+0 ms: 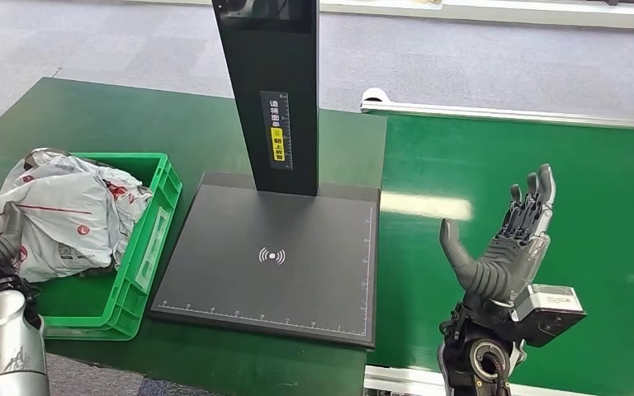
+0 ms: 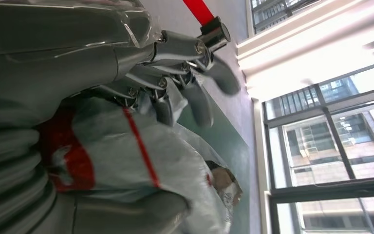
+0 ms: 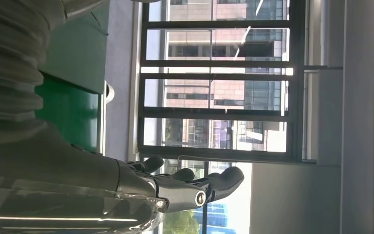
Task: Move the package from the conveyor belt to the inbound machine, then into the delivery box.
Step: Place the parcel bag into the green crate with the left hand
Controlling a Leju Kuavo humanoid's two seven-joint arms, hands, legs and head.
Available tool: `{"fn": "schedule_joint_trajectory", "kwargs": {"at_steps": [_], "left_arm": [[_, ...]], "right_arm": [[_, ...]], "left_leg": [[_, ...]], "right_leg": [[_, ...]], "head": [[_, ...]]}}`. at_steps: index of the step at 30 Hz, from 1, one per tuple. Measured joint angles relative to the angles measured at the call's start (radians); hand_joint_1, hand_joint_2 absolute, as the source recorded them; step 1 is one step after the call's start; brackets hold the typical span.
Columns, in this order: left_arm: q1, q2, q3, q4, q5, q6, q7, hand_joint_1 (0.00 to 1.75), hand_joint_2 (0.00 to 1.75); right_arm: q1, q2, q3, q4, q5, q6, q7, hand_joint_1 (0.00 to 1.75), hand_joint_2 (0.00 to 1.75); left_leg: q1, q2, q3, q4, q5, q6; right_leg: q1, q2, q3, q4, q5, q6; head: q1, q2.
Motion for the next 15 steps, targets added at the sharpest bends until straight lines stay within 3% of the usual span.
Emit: {"fn": "schedule_joint_trajectory", "kwargs": {"at_steps": [15], "left_arm": [[0.098,-0.075,-0.035,-0.347,0.199,-0.024,-0.089,0.0,1.75]], "right_arm": [[-0.011,-0.001,0.016,0.043,-0.024,-0.007,-0.009,0.0,1.75]], "left_leg": [[0.0,0.0,0.0,0.0,0.0,0.0]], "right_leg": [[0.0,0.0,0.0,0.0,0.0,0.0]], "head": [[0.0,0.0]]}}
